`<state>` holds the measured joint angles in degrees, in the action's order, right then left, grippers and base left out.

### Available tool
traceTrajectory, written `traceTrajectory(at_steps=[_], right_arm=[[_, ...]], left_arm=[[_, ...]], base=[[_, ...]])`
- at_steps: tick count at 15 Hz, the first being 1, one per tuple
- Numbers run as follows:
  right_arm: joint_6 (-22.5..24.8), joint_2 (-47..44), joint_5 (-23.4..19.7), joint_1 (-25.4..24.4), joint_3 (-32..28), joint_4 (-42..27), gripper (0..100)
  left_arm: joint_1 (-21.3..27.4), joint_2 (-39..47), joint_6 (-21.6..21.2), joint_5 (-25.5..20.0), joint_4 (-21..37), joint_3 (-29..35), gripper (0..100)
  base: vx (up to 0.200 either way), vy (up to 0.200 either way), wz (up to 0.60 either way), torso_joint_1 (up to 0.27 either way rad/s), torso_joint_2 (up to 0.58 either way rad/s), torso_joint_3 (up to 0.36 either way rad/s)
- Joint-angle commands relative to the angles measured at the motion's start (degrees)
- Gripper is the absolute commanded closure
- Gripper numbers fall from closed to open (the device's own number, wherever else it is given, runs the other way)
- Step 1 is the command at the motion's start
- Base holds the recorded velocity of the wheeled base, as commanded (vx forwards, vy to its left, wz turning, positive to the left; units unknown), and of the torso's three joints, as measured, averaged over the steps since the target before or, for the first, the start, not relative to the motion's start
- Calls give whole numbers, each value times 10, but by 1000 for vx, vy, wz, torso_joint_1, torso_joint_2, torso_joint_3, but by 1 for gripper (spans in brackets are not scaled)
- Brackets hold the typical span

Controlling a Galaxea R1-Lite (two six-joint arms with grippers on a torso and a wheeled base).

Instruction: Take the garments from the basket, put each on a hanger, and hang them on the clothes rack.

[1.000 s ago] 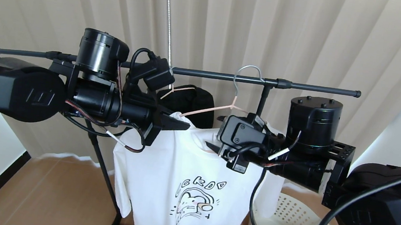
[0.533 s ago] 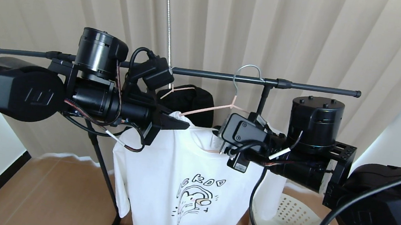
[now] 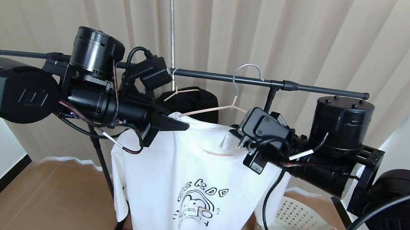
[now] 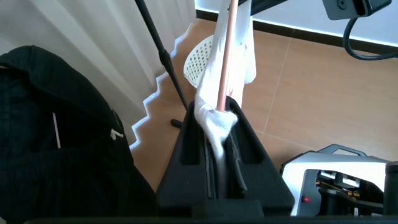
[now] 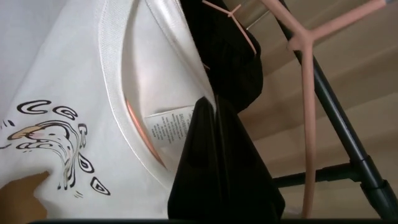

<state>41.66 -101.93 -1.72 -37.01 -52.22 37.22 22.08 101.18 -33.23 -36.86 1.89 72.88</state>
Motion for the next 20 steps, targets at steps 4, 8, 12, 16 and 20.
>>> traceTrajectory(at_steps=[4, 8, 12, 16, 20], right_arm=[[-4, 18, 8, 13, 2, 0, 100], [-4, 26, 8, 20, 4, 0, 100], [-4, 23, 7, 17, 9, -1, 100], [-1, 31, 4, 16, 32, -2, 0], [-1, 69, -21, 16, 55, -1, 0]], left_arm=[[-4, -5, 0, 0, 0, -1, 100], [-11, -5, 0, 0, 0, -3, 100], [-8, -5, 5, 0, -27, -13, 100], [-9, -5, 13, 0, -42, -18, 100], [-12, -2, 32, 1, -45, -16, 100]], base=[[0, 0, 0, 0, 0, 0], [0, 0, 0, 0, 0, 0], [0, 0, 0, 0, 0, 0], [0, 0, 0, 0, 0, 0], [0, 0, 0, 0, 0, 0]])
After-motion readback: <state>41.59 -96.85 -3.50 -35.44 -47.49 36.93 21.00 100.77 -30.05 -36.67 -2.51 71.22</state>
